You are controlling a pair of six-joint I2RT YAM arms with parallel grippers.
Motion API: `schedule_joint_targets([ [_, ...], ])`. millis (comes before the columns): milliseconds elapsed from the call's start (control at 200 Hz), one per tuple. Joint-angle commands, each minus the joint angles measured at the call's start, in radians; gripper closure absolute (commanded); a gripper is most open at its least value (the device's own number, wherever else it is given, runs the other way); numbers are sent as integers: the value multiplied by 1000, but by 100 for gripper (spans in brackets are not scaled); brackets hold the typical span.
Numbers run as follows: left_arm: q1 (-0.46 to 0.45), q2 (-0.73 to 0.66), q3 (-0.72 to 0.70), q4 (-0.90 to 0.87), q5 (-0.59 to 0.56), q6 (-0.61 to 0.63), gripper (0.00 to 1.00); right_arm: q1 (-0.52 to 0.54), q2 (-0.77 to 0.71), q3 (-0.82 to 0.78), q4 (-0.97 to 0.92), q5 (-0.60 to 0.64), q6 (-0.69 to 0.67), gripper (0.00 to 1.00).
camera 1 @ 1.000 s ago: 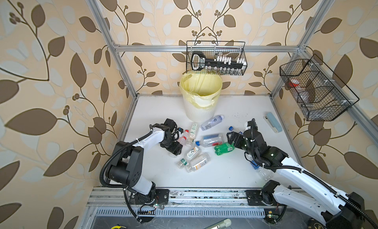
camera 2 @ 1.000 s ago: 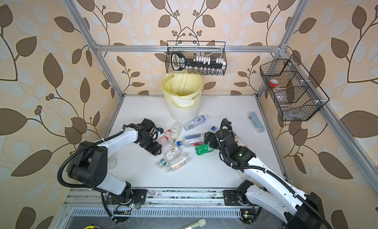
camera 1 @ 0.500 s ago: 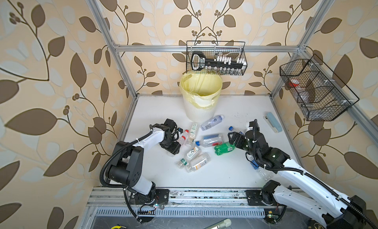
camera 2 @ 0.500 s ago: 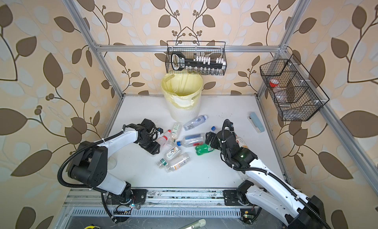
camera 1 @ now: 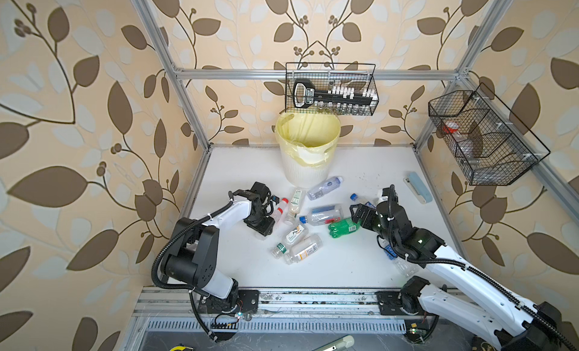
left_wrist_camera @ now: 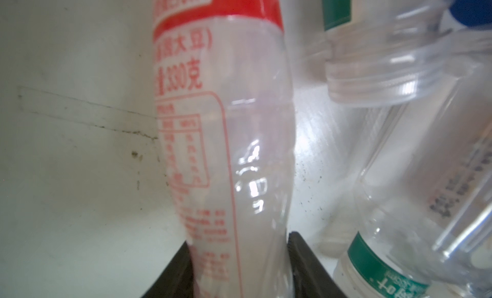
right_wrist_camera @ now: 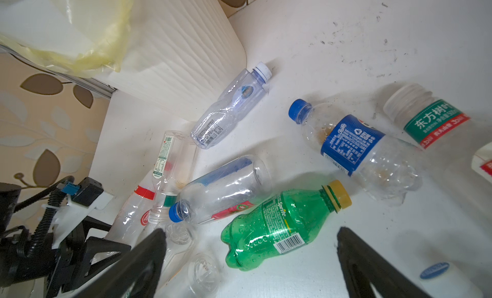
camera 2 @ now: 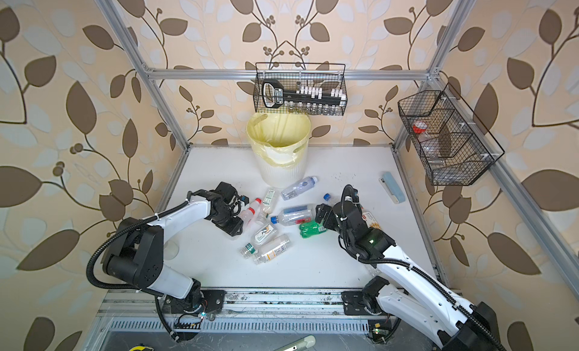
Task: Throw the plastic bottles in the bin
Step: Pick up the plastic bottle from the center of the table, then throw the plastic bottle into the trash bin.
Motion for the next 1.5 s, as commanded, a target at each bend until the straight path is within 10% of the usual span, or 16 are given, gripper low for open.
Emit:
schedule_joint_targets([
  [0, 0, -92, 22, -38, -28, 21, 51, -3, -7, -17, 3, 2, 13, 0],
  [670, 276, -183, 132, -157, 187, -3, 52, -9, -22, -44, 22, 9, 39, 0],
  [1494, 300, -270, 517, -263, 304, -151, 56, -24, -78, -64, -11, 34, 62, 0],
])
